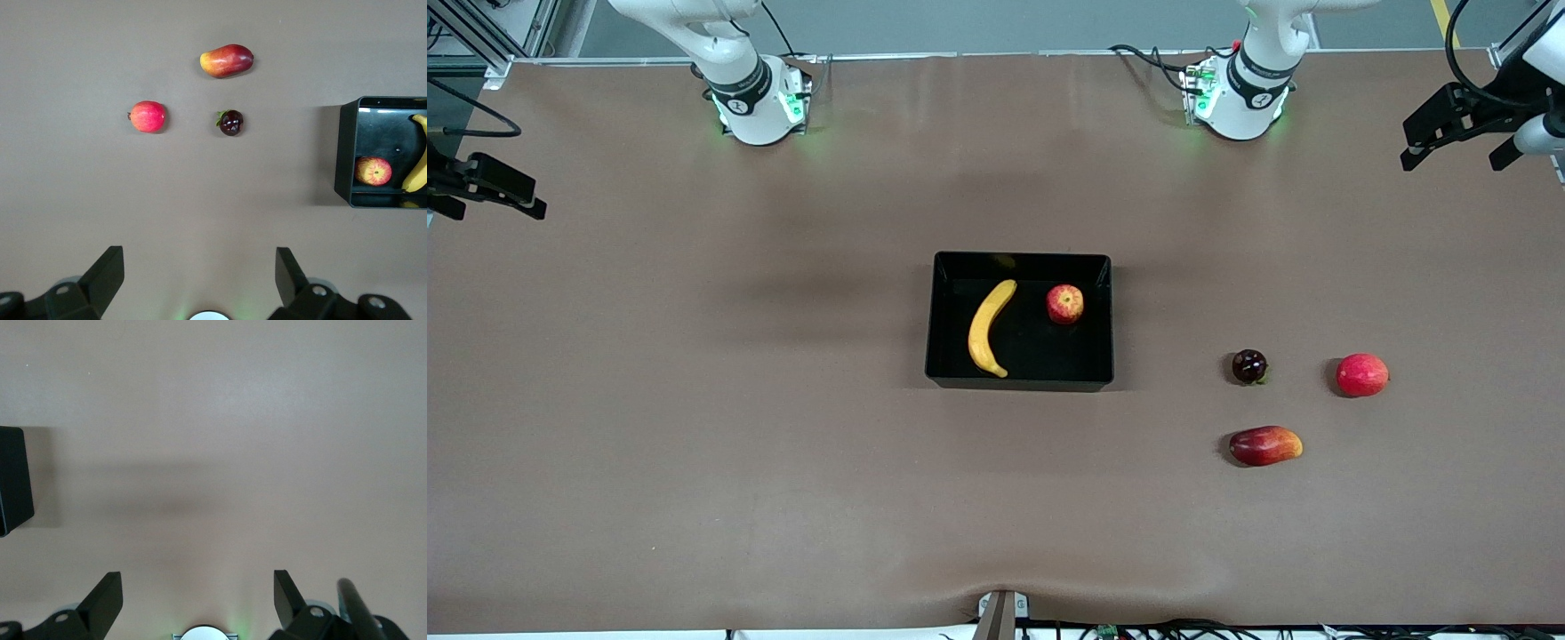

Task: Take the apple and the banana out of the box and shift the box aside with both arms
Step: 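Move the left gripper from rest toward the black box, then lower the left gripper into the box and grasp the red apple, then lift the red apple out and carry it beside the pomegranate, then lower the red apple onto the table and open the left gripper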

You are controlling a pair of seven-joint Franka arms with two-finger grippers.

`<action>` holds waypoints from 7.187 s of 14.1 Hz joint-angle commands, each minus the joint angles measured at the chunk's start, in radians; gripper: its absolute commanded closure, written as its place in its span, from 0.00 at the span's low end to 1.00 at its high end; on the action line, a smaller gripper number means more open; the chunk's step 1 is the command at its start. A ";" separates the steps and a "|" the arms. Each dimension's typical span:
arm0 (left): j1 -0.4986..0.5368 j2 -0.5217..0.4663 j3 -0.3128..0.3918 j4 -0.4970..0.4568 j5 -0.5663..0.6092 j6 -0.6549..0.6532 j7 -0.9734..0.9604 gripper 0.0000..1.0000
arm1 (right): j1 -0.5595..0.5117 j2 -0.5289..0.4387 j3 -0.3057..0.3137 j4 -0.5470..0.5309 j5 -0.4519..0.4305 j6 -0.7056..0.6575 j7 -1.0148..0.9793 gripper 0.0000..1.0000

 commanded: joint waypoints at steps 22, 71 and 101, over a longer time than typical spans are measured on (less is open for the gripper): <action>-0.100 0.355 -0.428 -0.259 0.079 0.534 -0.762 0.00 | -0.024 0.009 0.009 0.003 0.017 -0.002 0.005 0.00; 0.174 0.587 -0.426 0.158 0.340 0.212 -0.499 1.00 | -0.027 0.023 0.008 0.011 0.018 0.001 0.005 0.00; 0.478 0.791 -0.417 -0.210 0.389 0.865 -0.155 1.00 | -0.014 0.046 0.008 0.011 0.061 0.007 0.014 0.00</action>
